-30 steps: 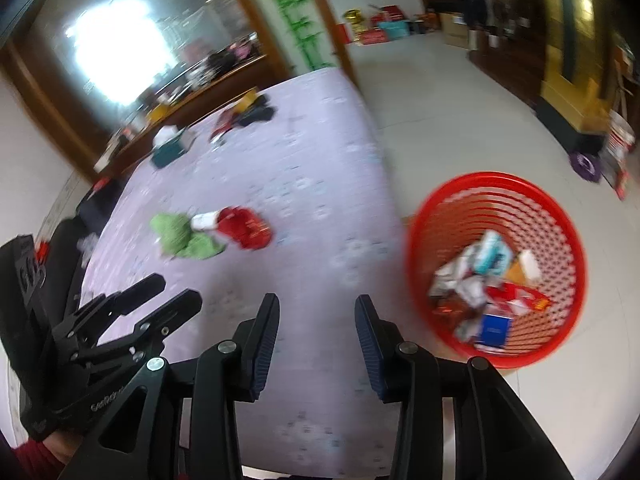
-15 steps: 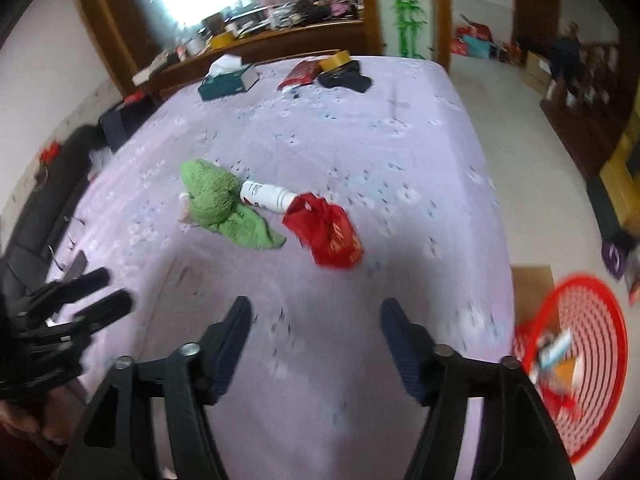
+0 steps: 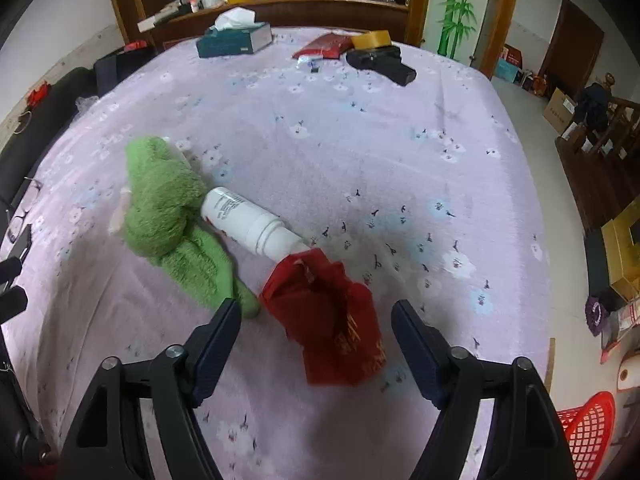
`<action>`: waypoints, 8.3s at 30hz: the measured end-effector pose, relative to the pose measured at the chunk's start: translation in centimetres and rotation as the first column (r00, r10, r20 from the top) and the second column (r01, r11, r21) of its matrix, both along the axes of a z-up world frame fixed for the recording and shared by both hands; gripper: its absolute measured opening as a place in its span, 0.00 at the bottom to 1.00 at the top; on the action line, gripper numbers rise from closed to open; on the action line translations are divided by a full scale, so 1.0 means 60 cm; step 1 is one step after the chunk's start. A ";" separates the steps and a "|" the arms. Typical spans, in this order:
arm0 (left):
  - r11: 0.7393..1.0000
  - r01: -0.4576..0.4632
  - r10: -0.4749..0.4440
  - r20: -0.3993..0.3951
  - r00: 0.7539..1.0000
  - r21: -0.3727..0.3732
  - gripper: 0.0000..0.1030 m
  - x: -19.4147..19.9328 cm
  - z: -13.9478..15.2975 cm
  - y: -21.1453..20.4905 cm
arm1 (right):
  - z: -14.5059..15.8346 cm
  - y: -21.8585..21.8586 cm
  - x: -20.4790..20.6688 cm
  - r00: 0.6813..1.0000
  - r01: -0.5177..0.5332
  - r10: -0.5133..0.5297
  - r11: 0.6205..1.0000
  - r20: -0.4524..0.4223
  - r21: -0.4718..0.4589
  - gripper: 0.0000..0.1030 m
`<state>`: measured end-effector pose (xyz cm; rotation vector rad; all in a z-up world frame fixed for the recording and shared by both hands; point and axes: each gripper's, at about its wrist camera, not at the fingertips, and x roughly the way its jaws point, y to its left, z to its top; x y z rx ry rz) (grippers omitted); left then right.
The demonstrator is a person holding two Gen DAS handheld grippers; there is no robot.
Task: Collect trash
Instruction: 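Move both open tools back to the table toward the green towel, then grasp the white plastic bag with the left gripper while the right grasps the red cloth, then lift the plastic bag and red cloth and carry both toward the red basket, then open both grippers over the red basket to drop the bag and cloth, then move both open tools back over the table toward the green towel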
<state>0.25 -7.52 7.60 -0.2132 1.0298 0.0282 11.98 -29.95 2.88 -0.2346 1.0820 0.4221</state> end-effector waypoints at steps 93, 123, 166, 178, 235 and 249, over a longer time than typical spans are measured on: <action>0.943 0.329 -0.333 0.185 0.925 0.053 0.30 -0.111 0.073 -0.244 | 0.156 -0.154 -0.314 0.938 0.312 -0.328 0.939 0.107 0.144 0.28; 0.940 0.337 -0.340 0.176 0.924 0.053 0.30 -0.102 0.060 -0.259 | 0.153 -0.152 -0.305 0.939 0.309 -0.318 0.948 0.133 0.082 0.28; 0.792 0.610 -0.602 0.149 0.785 -0.011 0.30 -0.043 0.080 -0.551 | 0.174 -0.479 -0.314 0.762 0.622 -0.646 0.748 0.040 0.232 0.30; 0.780 0.625 -0.618 0.107 0.779 -0.042 0.49 0.011 0.053 -0.680 | 0.159 -0.579 -0.263 0.758 0.631 -0.652 0.726 -0.017 0.273 0.42; 0.988 0.142 -0.145 0.055 0.988 0.052 0.58 -0.056 0.051 -0.208 | 0.146 -0.168 -0.244 0.946 0.322 -0.319 0.912 -0.053 0.256 0.54; 0.989 0.140 -0.143 0.060 0.988 0.057 0.58 -0.032 0.055 -0.201 | 0.154 -0.154 -0.223 0.951 0.307 -0.307 0.916 -0.039 0.258 0.54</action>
